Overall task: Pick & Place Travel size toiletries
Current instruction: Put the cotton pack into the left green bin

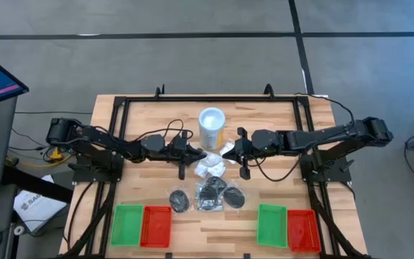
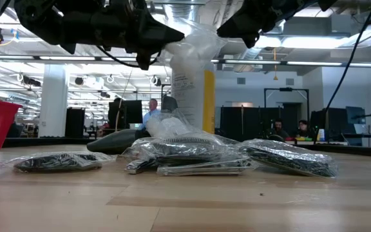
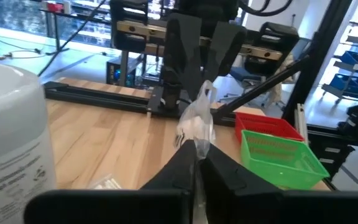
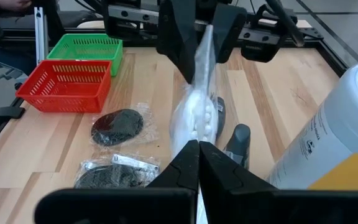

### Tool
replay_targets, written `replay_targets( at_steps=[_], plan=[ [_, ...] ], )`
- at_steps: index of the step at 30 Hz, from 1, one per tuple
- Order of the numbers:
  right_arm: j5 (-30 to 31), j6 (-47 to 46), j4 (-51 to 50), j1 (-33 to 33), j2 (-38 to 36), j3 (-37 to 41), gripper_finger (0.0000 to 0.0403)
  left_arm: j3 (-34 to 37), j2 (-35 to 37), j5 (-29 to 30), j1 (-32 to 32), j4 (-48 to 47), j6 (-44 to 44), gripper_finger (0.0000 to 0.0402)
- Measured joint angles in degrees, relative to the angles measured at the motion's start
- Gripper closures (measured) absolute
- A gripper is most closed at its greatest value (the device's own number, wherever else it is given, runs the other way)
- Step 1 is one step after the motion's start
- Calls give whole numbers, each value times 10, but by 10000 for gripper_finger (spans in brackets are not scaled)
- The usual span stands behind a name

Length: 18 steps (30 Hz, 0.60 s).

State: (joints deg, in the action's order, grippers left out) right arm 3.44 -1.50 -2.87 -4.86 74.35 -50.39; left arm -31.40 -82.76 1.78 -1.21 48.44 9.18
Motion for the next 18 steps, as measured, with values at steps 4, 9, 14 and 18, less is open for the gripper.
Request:
replay_targets(
  at_steps=[4, 9, 14, 18],
  plan=[
    [0, 0, -1, 0, 0, 0, 403, 0, 0, 14, 0, 0, 0, 400],
    [0, 0, -1, 0, 0, 0, 401, 0, 0, 13, -3, -2, 3, 401],
    [0, 0, -2, 0, 0, 0, 369, 1, 11, 13, -15, -36, 7, 401],
    [-1, 0, -3, 0, -3, 0, 328, 1, 54, 23, -28, -88, 7, 401]
  ],
)
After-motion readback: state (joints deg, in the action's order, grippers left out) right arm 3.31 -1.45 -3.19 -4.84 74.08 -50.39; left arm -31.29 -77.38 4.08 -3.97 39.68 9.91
